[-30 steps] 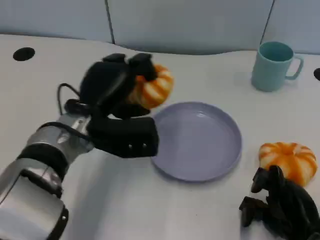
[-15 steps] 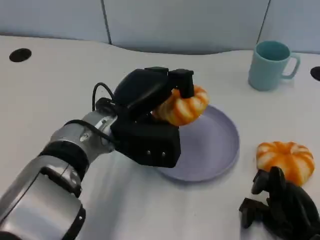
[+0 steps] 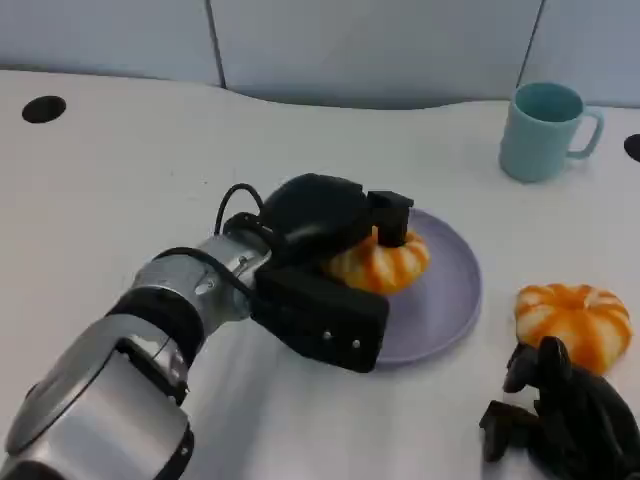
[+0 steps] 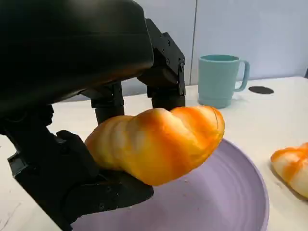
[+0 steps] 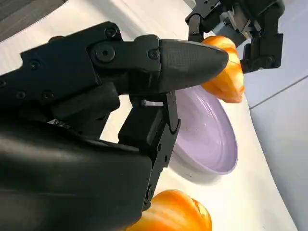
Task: Grasp the bread from the table and place it into the plate.
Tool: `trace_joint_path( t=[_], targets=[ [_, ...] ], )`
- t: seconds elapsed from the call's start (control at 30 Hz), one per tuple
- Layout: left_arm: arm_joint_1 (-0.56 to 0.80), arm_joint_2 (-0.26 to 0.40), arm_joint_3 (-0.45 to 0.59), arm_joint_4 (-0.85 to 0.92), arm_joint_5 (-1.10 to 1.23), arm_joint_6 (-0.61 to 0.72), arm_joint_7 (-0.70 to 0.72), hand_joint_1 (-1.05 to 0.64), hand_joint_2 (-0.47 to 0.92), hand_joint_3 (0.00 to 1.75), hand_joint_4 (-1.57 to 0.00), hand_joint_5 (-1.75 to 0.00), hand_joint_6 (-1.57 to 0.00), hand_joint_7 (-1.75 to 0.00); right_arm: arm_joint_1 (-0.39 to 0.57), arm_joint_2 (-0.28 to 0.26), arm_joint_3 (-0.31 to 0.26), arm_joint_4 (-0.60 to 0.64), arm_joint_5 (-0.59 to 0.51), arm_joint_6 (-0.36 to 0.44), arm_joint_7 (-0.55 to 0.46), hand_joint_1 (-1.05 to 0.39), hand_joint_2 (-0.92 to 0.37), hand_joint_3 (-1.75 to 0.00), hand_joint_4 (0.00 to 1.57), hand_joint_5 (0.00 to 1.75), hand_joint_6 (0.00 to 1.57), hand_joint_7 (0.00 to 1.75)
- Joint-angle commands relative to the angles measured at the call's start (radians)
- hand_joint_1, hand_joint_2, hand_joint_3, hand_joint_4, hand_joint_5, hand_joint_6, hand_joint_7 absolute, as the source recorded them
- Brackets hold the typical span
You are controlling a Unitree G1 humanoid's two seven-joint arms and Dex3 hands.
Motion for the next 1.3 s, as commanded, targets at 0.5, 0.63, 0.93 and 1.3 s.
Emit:
trace_joint_path(
  t=[0.5,0.63,0.93,1.3],
  targets=[
    [-0.058,-0.001,-0.026,-0.012,0.007,0.089,-0.164,-0.56,0.92,0.20,0.00,-0.39,-0.05,-0.28,0.039,-0.005,0.005,-0.019,-0.001,0.027,-0.022,-0.45,-0.92,-0.49,1.26,1.29,1.07,1.34],
    [-0.066,0.016,-0.024,-0.019,0.003,0.094,-0.187,-0.63,0.92,0.18,0.00,-0.19,0.00,-0.31,0.045,-0.012,0.005,-0.024,-0.007,0.025,-0.019,-0.45,-0.92,-0.46,1.26,1.29,1.10,1.31],
    [0.043,0.077,0.154,-0.063,-0.206,-0.060,-0.243,-0.60,0.92,0.23,-0.01,-0.50,-0.11,-0.35,0.035,-0.013,0.005,-0.012,-0.012,0.014,-0.009,-0.46,-0.92,-0.46,1.26,1.30,1.13,1.27],
    [0.270,0.062,0.496,-0.189,-0.706,-0.112,-0.651,-0.59,0.92,0.32,-0.19,-0.82,-0.33,-0.34,0.028,-0.016,0.005,-0.003,-0.008,0.015,-0.005,-0.45,-0.92,-0.47,1.26,1.29,1.13,1.24]
  ],
)
